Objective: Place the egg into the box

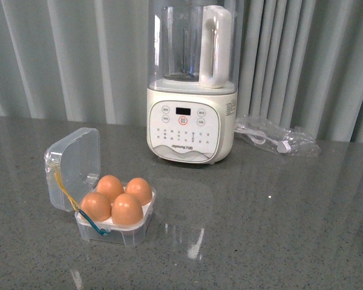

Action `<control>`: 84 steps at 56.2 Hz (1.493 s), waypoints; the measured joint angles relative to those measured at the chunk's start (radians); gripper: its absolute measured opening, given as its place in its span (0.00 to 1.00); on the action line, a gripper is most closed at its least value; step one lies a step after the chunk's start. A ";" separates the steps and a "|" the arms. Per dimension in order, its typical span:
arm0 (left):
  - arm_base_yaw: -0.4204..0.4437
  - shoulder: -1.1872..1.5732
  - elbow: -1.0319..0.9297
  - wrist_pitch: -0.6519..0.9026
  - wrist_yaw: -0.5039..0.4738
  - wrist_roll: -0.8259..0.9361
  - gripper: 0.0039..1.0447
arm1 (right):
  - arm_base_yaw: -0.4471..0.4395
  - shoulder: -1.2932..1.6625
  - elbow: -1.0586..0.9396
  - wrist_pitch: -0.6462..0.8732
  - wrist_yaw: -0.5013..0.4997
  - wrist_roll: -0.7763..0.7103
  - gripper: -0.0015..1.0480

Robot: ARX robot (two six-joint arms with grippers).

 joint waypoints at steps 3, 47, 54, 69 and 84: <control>-0.005 0.004 0.002 0.000 -0.023 -0.013 0.94 | 0.000 0.000 0.000 0.000 0.000 0.000 0.93; 0.138 0.806 0.290 0.617 0.230 0.061 0.94 | 0.000 0.000 0.000 0.000 0.000 0.000 0.93; 0.135 0.948 0.375 0.646 0.241 0.065 0.94 | 0.000 0.000 0.000 0.000 0.000 0.000 0.93; 0.100 1.165 0.582 0.650 0.235 0.082 0.94 | 0.000 0.000 0.000 0.000 0.000 0.000 0.93; 0.104 1.341 0.700 0.646 0.190 0.111 0.94 | 0.000 0.000 0.000 0.000 0.000 0.000 0.93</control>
